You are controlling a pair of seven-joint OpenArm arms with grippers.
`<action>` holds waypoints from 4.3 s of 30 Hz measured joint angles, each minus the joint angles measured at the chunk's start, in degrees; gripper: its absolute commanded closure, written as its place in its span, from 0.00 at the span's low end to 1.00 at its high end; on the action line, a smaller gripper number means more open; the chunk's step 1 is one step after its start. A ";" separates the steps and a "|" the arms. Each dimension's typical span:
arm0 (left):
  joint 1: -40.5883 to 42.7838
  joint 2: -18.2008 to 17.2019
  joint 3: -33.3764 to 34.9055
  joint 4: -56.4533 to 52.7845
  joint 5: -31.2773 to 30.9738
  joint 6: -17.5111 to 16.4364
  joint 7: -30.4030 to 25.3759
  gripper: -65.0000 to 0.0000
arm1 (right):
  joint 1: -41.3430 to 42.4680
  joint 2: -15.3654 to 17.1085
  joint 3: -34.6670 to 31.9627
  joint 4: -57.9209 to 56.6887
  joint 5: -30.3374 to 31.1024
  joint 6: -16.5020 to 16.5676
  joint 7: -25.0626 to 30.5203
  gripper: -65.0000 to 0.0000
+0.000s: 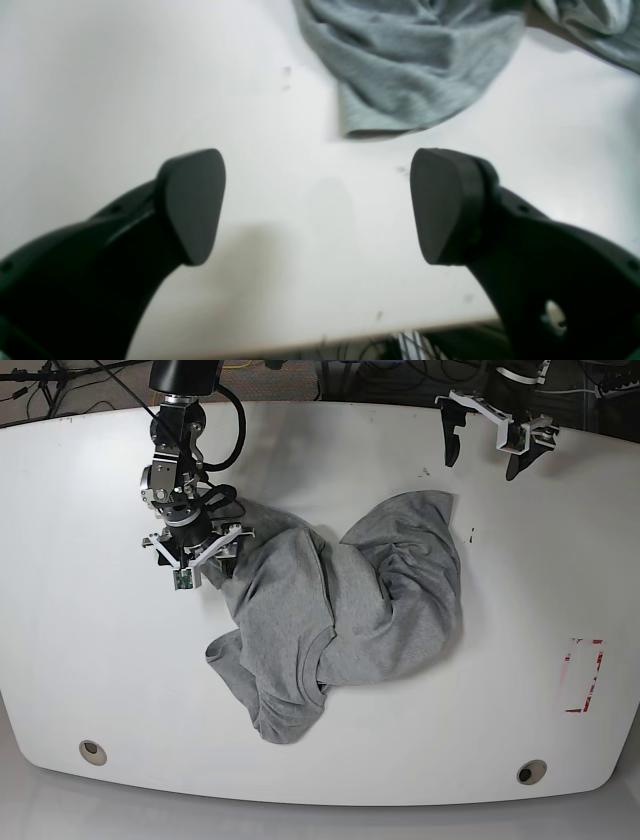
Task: Fold the T-shirt properly
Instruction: 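Move the right gripper down onto the grey T-shirt's edge and grasp it, then lower the left gripper onto the opposite shirt edge and grasp it, then lift the shirt with both grippers, stretching it apart and shaking it out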
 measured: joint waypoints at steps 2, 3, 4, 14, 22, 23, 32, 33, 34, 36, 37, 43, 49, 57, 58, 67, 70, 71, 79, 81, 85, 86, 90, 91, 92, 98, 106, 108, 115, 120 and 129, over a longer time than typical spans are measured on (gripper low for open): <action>-0.74 -0.04 0.00 0.02 0.00 0.11 -0.02 0.15 | 0.20 0.00 0.00 -0.74 0.02 -0.02 0.72 0.44; -0.98 -0.04 -0.02 0.02 0.00 0.13 0.00 0.15 | 0.22 0.00 0.00 -0.98 0.02 -0.02 0.79 0.46; -1.20 -0.04 0.00 0.02 0.00 0.13 0.00 0.15 | 0.33 0.00 0.00 -1.16 0.02 -0.02 1.11 0.49; -3.93 0.04 1.51 0.02 0.00 0.48 1.09 0.15 | 0.28 -0.28 -2.45 -1.53 0.31 -0.42 1.95 1.00; -8.59 0.11 2.73 -0.22 -0.04 0.52 9.57 0.15 | -1.01 -0.66 -3.23 0.76 0.24 -0.22 0.81 1.00; -9.42 0.13 3.13 -0.31 -0.44 0.52 10.54 0.15 | -1.25 -0.68 -3.23 1.27 0.24 -0.22 0.48 1.00; -15.93 0.13 3.21 -0.72 -10.97 0.33 21.62 0.15 | -3.54 -0.83 -3.30 4.96 -0.17 -0.20 -1.73 1.00; -16.98 0.13 3.15 -1.03 -11.56 0.35 22.45 0.15 | -3.76 -0.85 -3.28 5.33 -0.15 -0.20 -1.86 1.00; -17.84 0.13 3.10 -1.38 -12.33 0.39 23.34 0.15 | -3.98 -0.85 -3.30 5.68 -0.22 -0.20 -2.12 1.00; -18.80 0.13 3.10 -1.86 -12.37 0.52 24.30 0.15 | -4.24 -0.85 -3.30 6.10 -0.22 -0.20 -2.34 1.00; -19.12 0.13 3.10 -2.14 -12.39 0.50 24.63 0.15 | -4.39 -0.85 -3.30 6.29 -0.22 -0.20 -2.45 1.00; -20.04 0.11 3.23 -5.64 -12.41 0.57 25.49 0.15 | -5.22 -0.83 -3.30 7.63 -0.63 -0.20 -3.34 1.00; -20.57 0.09 3.56 -10.01 -12.50 0.52 25.75 0.15 | -5.44 -0.85 -3.17 8.09 -0.59 -0.20 -3.41 1.00; -22.91 -1.73 7.45 -12.31 -12.41 0.52 24.41 0.15 | -6.34 -0.83 -3.04 9.49 -0.61 -0.17 -3.48 1.00; -23.10 -1.88 8.22 -12.55 -12.39 0.55 23.85 0.15 | -6.38 -0.83 -2.99 9.55 -0.61 -0.17 -3.34 1.00; -24.44 -1.84 11.37 -13.55 -12.44 0.52 22.88 0.16 | -7.28 -0.83 -2.97 11.74 -0.63 -0.15 -3.52 1.00; -24.44 -1.92 11.78 -13.79 -12.61 0.50 22.82 0.16 | -7.28 -0.83 -2.97 12.17 -0.61 -0.15 -3.48 1.00; -24.44 -1.95 12.13 -13.99 -12.61 0.50 22.43 0.16 | -7.26 -0.83 -2.97 12.17 -0.61 -0.17 -3.48 1.00; -25.00 -1.92 12.92 -15.89 -12.61 0.09 19.78 0.22 | -7.28 -0.83 -2.97 12.17 -0.61 -0.17 -3.50 1.00; -25.07 -1.92 12.94 -16.31 -12.61 0.07 19.17 0.36 | -7.28 -0.83 -2.97 12.17 -0.61 -0.17 -3.50 1.00; -25.51 -1.95 12.92 -17.38 -12.81 0.11 18.47 0.79 | -7.28 -0.85 -2.97 12.17 -0.61 -0.15 -3.52 1.00; -25.81 -1.95 12.90 -17.70 -13.31 0.11 18.58 0.93 | -7.28 -0.85 -2.97 12.20 -0.61 -0.15 -3.50 1.00; -27.36 -1.90 12.92 -19.98 -14.36 -0.31 18.40 1.00 | -7.37 -0.83 -2.97 12.92 -0.63 -0.17 -3.56 1.00; -27.43 -1.90 12.92 -20.52 -14.86 -0.72 18.29 1.00 | -7.50 -0.83 -2.97 13.33 -0.66 -0.20 -3.54 1.00; -27.54 -1.88 12.92 -20.81 -15.10 -0.81 18.03 0.99 | -7.69 -0.85 -2.99 13.68 -0.59 -0.15 -3.54 1.00; -27.45 -1.81 12.74 -20.98 -15.41 -1.03 17.29 1.00 | -9.27 -0.85 -3.08 16.94 -0.57 0.00 -3.65 1.00; -24.61 -4.59 8.28 -14.51 -14.01 -0.04 24.52 1.00 | -11.08 -0.85 -3.06 23.54 -0.74 0.02 -3.96 1.00; -23.50 -5.40 6.40 -12.63 -13.51 0.46 25.77 1.00 | -11.13 -0.85 -3.02 24.98 -0.66 0.00 -4.04 1.00; -23.93 -9.09 1.88 -6.67 -13.44 0.48 25.29 1.00 | -9.55 -0.24 -2.99 28.15 -0.74 0.00 -6.54 1.00; -25.57 -9.40 -2.54 -6.34 -13.62 -0.07 25.79 1.00 | -6.10 1.92 -2.97 28.04 -0.68 0.07 -6.49 1.00; -30.71 -12.04 -8.79 -0.90 -13.53 0.13 25.31 1.00 | -1.57 3.74 -3.34 27.80 -0.20 0.90 -6.84 1.00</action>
